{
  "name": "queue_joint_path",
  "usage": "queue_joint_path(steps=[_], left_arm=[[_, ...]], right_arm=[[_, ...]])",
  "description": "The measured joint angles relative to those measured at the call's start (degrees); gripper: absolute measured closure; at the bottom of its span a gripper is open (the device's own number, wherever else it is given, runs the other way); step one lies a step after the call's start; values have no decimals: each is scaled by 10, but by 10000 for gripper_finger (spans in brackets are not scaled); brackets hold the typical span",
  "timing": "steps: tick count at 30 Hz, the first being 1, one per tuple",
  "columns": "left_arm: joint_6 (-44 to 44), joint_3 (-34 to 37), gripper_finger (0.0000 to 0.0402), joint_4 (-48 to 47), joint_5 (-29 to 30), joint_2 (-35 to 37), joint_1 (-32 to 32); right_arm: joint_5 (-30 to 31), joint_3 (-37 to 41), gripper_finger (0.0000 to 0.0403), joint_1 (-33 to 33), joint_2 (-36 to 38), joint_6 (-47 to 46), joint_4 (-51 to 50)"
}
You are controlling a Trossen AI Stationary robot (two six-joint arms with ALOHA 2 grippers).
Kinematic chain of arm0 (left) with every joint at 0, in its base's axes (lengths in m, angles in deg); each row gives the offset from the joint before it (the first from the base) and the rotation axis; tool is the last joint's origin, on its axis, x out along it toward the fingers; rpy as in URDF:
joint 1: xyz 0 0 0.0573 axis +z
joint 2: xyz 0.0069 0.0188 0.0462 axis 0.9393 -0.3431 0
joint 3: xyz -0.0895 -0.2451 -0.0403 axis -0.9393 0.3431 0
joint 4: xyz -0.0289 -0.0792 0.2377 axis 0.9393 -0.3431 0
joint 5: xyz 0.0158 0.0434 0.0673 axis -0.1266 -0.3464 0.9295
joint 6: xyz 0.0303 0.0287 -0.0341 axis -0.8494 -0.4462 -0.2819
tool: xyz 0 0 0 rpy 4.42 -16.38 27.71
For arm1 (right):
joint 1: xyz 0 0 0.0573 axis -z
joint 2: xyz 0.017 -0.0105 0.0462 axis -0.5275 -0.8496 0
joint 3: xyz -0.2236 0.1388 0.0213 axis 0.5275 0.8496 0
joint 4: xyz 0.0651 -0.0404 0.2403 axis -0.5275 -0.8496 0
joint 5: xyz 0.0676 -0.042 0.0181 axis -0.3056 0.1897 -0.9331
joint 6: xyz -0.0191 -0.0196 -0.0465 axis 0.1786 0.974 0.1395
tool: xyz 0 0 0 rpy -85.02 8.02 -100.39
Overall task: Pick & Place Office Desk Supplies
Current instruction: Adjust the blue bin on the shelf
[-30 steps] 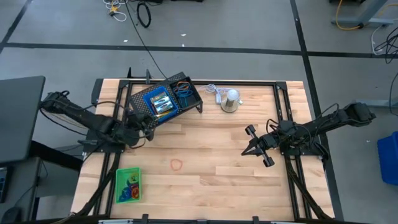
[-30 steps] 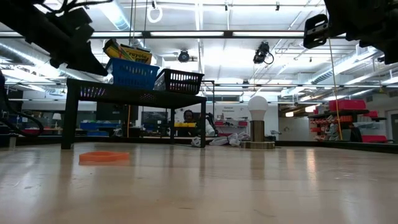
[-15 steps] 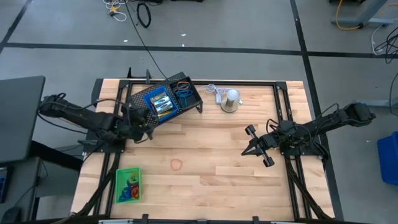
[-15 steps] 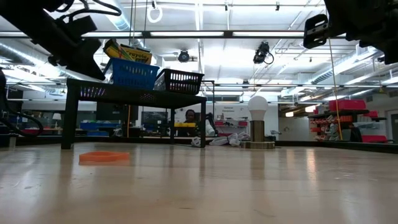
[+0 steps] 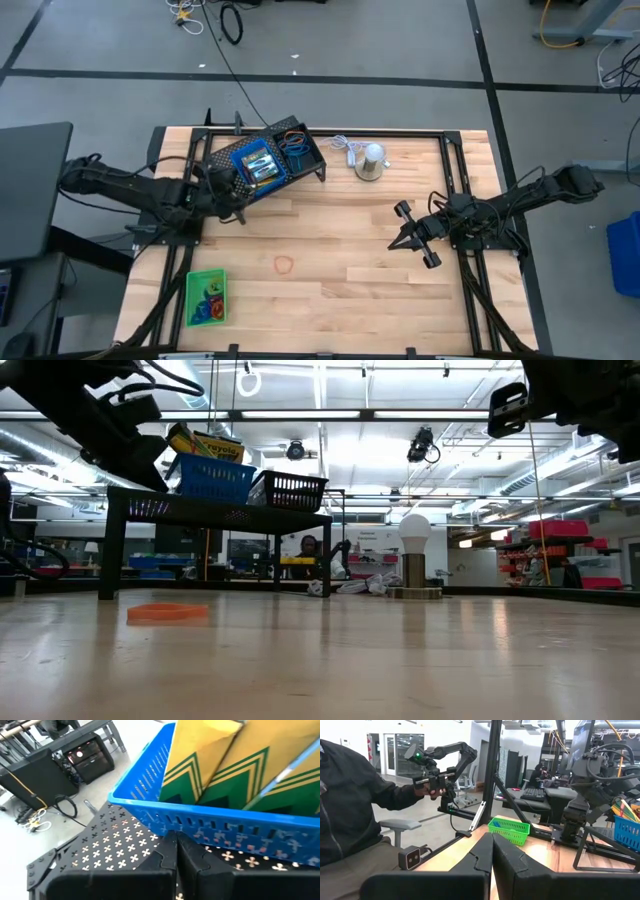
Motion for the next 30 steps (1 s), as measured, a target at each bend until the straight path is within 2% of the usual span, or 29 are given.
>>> queue_joint_path(steps=[19,30], left_arm=[[-97,0,401,45,9,0,54],[-147,1,401,96,-35,-3,86]], right_arm=[[-2,0,390,0,0,1,0],[-3,0,390,0,0,3,0]])
